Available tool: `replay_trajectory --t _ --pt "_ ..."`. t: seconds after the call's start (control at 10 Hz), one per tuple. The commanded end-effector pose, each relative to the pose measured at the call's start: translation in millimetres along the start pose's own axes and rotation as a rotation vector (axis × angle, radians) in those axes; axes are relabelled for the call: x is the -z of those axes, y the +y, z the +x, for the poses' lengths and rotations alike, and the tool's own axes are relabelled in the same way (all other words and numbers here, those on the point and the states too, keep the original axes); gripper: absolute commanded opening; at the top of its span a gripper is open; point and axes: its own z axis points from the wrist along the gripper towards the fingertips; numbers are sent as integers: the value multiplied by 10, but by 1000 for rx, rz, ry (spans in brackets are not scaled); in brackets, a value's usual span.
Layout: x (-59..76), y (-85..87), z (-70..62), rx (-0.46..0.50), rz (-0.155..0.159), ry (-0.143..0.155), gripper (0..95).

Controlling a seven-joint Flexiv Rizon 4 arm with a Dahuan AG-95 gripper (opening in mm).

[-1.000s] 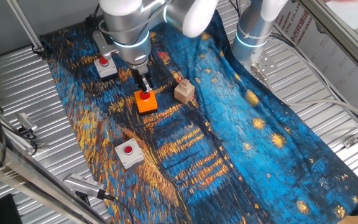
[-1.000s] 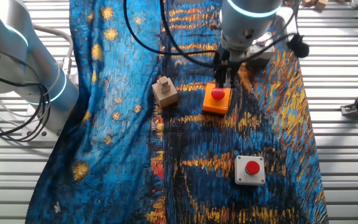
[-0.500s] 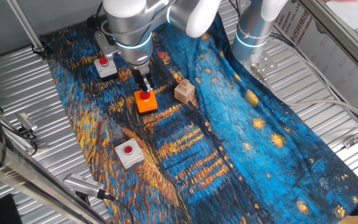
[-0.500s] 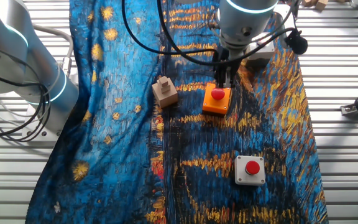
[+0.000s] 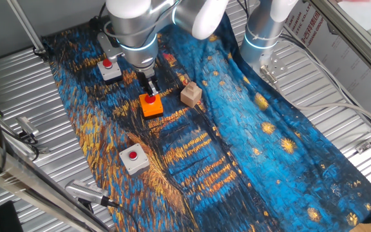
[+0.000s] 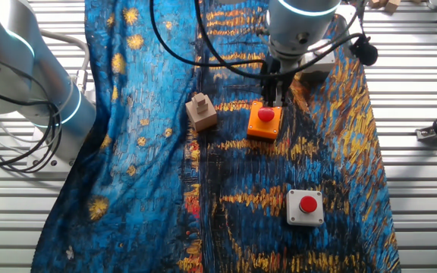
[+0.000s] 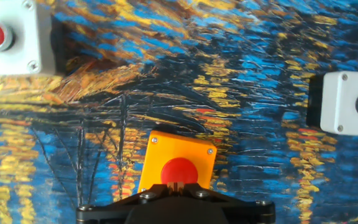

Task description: Press three buttons from left to right in sequence

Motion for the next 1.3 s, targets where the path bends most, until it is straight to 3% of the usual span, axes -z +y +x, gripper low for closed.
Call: replay_trajectory --t 0.1,0.5,1.3 --pt "-8 -3 -4 145 2 -14 0" --pt "-8 -3 -4 271 -2 0 0" --pt "-8 -3 -4 357 -35 1 0"
